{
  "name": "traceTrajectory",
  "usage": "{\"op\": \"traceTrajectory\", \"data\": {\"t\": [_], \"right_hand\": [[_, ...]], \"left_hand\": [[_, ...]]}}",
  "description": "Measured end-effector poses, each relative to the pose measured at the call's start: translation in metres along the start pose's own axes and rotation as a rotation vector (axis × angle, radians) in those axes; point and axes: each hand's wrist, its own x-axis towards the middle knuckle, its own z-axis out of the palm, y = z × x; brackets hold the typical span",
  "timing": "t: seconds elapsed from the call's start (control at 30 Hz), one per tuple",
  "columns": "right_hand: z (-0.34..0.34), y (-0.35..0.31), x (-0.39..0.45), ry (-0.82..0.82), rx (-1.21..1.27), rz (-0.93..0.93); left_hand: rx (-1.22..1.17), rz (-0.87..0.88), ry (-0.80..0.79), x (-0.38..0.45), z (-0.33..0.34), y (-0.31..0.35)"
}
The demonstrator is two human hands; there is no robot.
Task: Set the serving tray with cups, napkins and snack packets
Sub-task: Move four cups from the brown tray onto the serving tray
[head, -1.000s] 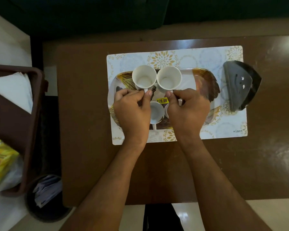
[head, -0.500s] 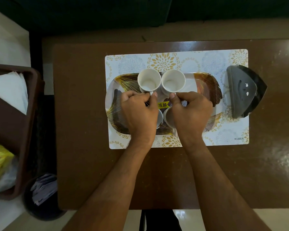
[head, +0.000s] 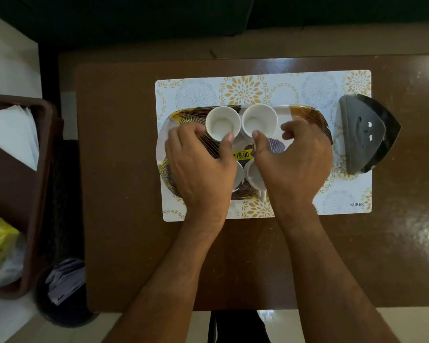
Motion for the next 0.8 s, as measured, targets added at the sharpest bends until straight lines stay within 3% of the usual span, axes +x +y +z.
{"op": "traceTrajectory", "data": {"t": [0.2, 0.57, 0.8], "right_hand": [[0.007, -0.013, 0.012, -0.19, -0.019, -0.11], [-0.005, -0.013, 0.024, -0.408, -0.059, -0.188], [-0.008, -0.015, 0.017, -0.318, -0.11, -0.164]], "left_hand": [[0.085, 0.168, -0.129, 0.019, 0.006, 0.009], [0.097, 0.312, -0.371, 0.034, -0.004, 0.008], [0.181, 0.253, -0.339, 0.024, 0.0, 0.011]]}}
